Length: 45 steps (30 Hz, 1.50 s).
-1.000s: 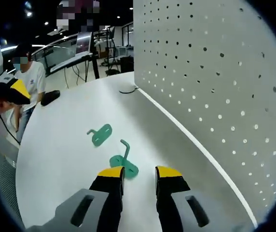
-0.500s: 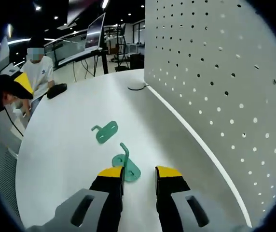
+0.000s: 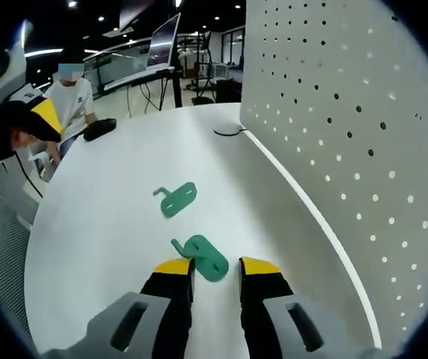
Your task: Insert the hook assembly into the mounting plate slot until the hook locks in place.
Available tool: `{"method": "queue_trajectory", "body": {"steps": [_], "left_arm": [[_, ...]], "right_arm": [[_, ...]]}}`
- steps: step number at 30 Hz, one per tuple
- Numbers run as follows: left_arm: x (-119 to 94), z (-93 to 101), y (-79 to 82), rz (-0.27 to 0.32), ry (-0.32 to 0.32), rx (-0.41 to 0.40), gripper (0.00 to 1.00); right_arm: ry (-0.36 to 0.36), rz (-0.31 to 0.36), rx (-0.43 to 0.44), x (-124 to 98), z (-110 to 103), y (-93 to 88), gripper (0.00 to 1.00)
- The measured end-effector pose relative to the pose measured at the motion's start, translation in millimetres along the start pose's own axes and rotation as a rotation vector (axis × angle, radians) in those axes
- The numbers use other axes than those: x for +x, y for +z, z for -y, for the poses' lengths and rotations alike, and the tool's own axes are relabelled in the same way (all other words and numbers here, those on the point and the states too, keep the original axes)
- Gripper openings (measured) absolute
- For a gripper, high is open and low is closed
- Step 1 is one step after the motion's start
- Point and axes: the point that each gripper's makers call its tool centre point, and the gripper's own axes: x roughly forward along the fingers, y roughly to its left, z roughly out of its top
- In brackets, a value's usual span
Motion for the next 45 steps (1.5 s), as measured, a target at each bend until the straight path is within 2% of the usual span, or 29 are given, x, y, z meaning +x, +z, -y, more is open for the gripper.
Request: {"method": "queue_trajectory", "body": {"steps": [5, 10, 19, 23, 32, 37, 45], "left_arm": [[-1, -0.4, -0.1, 0.0, 0.0, -0.001, 0.4], [-1, -0.9, -0.5, 0.0, 0.0, -0.005, 0.4], [0, 5.9, -2.0, -0.007, -0.014, 0.006, 0.4], [0, 8.0, -2.2, -0.009, -0.015, 0.009, 0.39], [0, 7.0, -2.5, -0.011, -0.007, 0.009, 0.39], [1, 5.9, -2.6, -0.012, -0.005, 0.008, 0.39], [2, 5.9, -2.6, -0.012, -0.007, 0.008, 0.39]], "right_arm": [[0.029, -0.008, 0.009, 3, -3, -2.0, 0.21], [0.045, 0.002, 0.008, -1, -7, -0.5, 0.1], [0.065, 0.012, 0.071, -11, -17, -4.9, 0.06], [0.075, 0.011, 0.104, -13, -22, -9.1, 0.05], [0.103, 0.052, 0.29, -9, -22, -7.3, 0.06], [0.094, 0.046, 0.299, -8, -18, -7.6, 0.1], [0.076, 0.084, 0.383, -10, -6, 1.2, 0.11]]}}
